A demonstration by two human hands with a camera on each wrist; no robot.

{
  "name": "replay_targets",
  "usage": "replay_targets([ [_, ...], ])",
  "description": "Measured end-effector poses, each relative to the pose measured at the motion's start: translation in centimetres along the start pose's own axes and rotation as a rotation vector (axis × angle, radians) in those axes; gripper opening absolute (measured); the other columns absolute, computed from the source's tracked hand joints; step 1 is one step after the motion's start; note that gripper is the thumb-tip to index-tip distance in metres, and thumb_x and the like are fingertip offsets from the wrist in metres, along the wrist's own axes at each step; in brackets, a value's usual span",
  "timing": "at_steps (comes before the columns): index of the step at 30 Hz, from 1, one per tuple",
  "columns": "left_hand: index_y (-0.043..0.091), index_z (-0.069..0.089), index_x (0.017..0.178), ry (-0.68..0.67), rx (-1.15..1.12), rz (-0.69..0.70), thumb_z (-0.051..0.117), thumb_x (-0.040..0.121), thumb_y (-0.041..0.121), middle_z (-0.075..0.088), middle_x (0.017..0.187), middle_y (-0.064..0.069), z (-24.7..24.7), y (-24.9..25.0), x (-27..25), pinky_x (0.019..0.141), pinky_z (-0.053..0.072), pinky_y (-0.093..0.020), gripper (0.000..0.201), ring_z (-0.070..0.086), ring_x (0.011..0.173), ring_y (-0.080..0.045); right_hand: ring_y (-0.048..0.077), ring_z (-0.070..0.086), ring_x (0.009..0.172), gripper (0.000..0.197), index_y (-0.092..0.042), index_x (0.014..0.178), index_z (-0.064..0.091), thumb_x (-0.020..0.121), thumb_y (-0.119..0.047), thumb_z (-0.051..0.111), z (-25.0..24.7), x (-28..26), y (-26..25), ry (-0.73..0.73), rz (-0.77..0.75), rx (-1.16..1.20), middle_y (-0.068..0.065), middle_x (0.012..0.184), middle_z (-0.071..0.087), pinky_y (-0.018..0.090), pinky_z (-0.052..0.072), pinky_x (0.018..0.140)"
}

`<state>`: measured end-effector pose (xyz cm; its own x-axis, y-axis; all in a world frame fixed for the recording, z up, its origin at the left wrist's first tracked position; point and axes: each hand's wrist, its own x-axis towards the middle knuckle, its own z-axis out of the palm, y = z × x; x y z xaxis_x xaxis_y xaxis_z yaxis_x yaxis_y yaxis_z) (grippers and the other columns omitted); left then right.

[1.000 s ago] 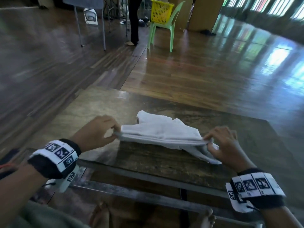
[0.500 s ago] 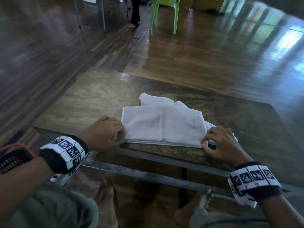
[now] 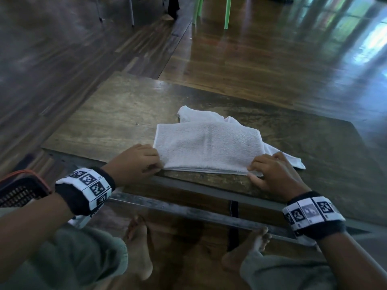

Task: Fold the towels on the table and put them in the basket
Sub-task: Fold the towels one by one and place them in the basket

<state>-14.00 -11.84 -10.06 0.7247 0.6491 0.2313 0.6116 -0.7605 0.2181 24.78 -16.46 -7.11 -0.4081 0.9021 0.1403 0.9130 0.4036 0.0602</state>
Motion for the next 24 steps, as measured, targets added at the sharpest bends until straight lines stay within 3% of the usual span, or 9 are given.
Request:
replay_targets([
  [3, 0.022, 0.067, 0.076, 0.032, 0.05, -0.055, 0.049, 0.082, 0.04, 0.064, 0.079, 0.009, 0.0, 0.6, -0.4, 0.073, 0.041, -0.031, 0.026, 0.057, 0.076, -0.013, 0.008, 0.058, 0.061, 0.018, -0.024, 0.065, 0.069, 0.078, -0.036, 0.067, -0.5, 1.6, -0.2, -0.039, 0.033, -0.018, -0.01, 0.068, 0.066, 0.028, 0.03, 0.073],
  [6, 0.024, 0.063, 0.075, 0.132, 0.056, -0.247, 0.045, 0.08, 0.044, 0.062, 0.077, 0.009, 0.0, 1.5, -0.5, 0.073, 0.036, -0.029, 0.027, 0.056, 0.076, -0.014, 0.01, 0.06, 0.062, 0.027, -0.023, 0.062, 0.067, 0.082, -0.039, 0.06, -1.8, 4.8, -1.3, -0.009, 0.067, -0.021, -0.009, 0.066, 0.068, 0.03, 0.03, 0.077],
  [10, 0.026, 0.052, 0.081, 0.145, -0.058, -0.618, 0.054, 0.085, 0.04, 0.053, 0.079, 0.011, 0.2, 2.2, 0.1, 0.074, 0.035, -0.031, 0.014, 0.051, 0.079, -0.014, 0.013, 0.062, 0.071, 0.025, -0.022, 0.071, 0.067, 0.086, -0.037, 0.054, -3.3, 9.7, -4.4, 0.042, 0.057, 0.063, -0.008, 0.072, 0.068, 0.032, 0.03, 0.08],
  [14, 0.019, 0.05, 0.082, 0.052, -0.106, -0.845, 0.052, 0.086, 0.045, 0.057, 0.084, 0.0, 0.3, 2.7, 0.8, 0.077, 0.047, -0.039, 0.026, 0.055, 0.081, -0.024, 0.013, 0.059, 0.093, 0.021, -0.028, 0.09, 0.066, 0.09, -0.04, 0.049, -3.2, 14.3, -8.5, -0.042, -0.016, 0.113, -0.009, 0.09, 0.068, 0.036, 0.029, 0.087],
  [18, 0.014, 0.054, 0.075, -0.085, -0.105, -0.96, 0.052, 0.085, 0.048, 0.056, 0.075, -0.014, -0.2, 3.2, 1.6, 0.073, 0.046, -0.039, 0.035, 0.056, 0.077, -0.031, 0.018, 0.05, 0.116, 0.026, -0.026, 0.113, 0.06, 0.093, -0.034, 0.046, -1.5, 18.6, -11.7, -0.195, -0.044, 0.091, -0.002, 0.117, 0.062, 0.042, 0.026, 0.097],
  [21, 0.003, 0.061, 0.083, -0.105, -0.167, -0.99, 0.052, 0.086, 0.047, 0.06, 0.082, -0.014, -0.4, 3.2, 1.8, 0.077, 0.049, -0.043, 0.045, 0.06, 0.082, -0.034, 0.022, 0.05, 0.116, 0.03, -0.023, 0.118, 0.057, 0.094, -0.024, 0.039, 0.0, 21.5, -13.6, -0.287, -0.05, 0.059, 0.003, 0.119, 0.063, 0.045, 0.02, 0.101],
  [24, 0.01, 0.056, 0.067, -0.089, -0.247, -0.995, 0.049, 0.087, 0.05, 0.061, 0.08, -0.012, -0.4, 3.1, 1.7, 0.078, 0.049, -0.043, 0.045, 0.061, 0.083, -0.036, 0.022, 0.046, 0.123, 0.037, -0.027, 0.126, 0.053, 0.092, -0.022, 0.039, 0.8, 23.8, -15.1, -0.391, -0.038, 0.073, 0.0, 0.127, 0.058, 0.045, 0.019, 0.103],
])
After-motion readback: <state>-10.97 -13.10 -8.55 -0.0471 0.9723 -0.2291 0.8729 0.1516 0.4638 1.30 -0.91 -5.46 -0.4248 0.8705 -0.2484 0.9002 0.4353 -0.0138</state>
